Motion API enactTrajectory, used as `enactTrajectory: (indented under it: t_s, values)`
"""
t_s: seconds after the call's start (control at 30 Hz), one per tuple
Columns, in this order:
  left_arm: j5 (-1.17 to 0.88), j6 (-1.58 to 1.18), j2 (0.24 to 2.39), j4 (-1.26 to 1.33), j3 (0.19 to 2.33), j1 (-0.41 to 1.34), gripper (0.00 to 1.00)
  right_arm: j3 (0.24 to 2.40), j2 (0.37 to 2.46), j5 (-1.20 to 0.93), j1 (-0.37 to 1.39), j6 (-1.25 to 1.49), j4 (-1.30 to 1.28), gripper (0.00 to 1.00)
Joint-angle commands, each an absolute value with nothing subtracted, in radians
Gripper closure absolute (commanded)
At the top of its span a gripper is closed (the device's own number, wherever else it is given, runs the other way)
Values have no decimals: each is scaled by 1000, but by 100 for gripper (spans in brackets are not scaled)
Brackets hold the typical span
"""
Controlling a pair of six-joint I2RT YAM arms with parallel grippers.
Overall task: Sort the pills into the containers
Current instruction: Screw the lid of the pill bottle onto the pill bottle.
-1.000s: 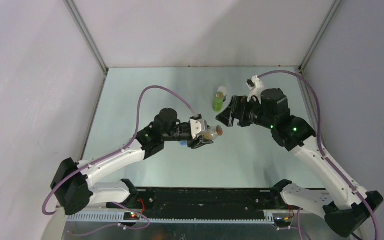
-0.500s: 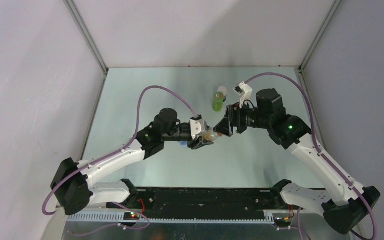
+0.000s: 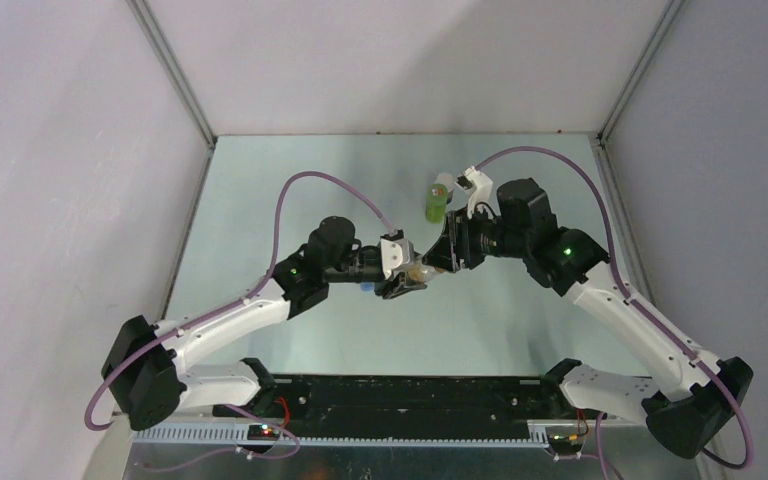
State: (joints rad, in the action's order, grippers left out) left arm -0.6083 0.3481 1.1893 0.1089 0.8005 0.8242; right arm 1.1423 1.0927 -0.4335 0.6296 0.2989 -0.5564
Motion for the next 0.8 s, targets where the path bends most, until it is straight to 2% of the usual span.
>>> enactTrajectory:
  t_s: [0.0,0.17,0.4,0.53,0.67,0.77]
  values:
    - [-633,344,1169,167,847,826,100,1143,1100,-353,642,338,-532,51]
    - [-632,343,1165,170,841,825,100,1137,1106,-265,642,452,-509,61]
    - [-632,340,1158,171,833,824,100,1136,1135,-167,642,653,-507,67]
    - [-631,342,1154,173,829,825,100,1135,1129,-116,632,716,-512,58]
    - [-630,342,1155,173,828,825,100,1136,1110,-106,612,741,-507,38]
    - [-628,341,1155,172,828,825,100,1136,1085,-113,598,731,-502,28]
